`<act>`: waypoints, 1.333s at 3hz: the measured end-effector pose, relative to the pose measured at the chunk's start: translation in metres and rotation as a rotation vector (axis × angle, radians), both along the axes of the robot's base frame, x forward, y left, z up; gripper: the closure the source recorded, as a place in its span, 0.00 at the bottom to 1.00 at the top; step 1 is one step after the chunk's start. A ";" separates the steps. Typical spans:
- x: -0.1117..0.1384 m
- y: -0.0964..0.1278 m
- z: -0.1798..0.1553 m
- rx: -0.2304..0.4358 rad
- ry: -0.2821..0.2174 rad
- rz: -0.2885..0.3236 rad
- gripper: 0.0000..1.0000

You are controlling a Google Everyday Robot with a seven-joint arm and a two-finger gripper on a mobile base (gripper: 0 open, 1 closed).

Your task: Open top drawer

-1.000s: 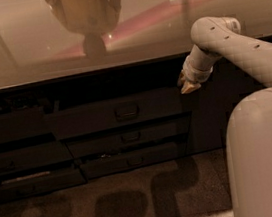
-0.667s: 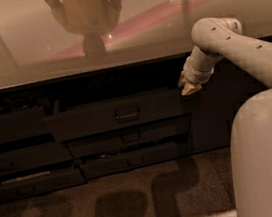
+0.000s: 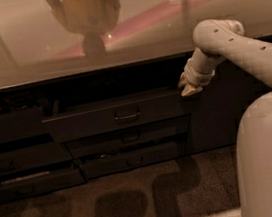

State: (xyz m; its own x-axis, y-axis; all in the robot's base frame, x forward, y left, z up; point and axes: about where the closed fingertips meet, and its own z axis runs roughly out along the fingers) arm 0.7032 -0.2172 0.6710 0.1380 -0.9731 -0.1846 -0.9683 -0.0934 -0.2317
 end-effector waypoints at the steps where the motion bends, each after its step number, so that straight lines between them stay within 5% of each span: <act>1: 0.000 0.000 0.005 0.000 0.000 0.000 1.00; 4: -0.017 0.002 0.004 0.005 0.012 0.015 1.00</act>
Offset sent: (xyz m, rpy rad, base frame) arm -0.2586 0.0288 -0.1495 0.0603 0.1911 0.2415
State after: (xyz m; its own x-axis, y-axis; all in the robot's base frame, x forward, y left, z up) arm 0.6864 -0.2155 0.6755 0.1500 -0.9701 -0.1908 -0.9696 -0.1066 -0.2201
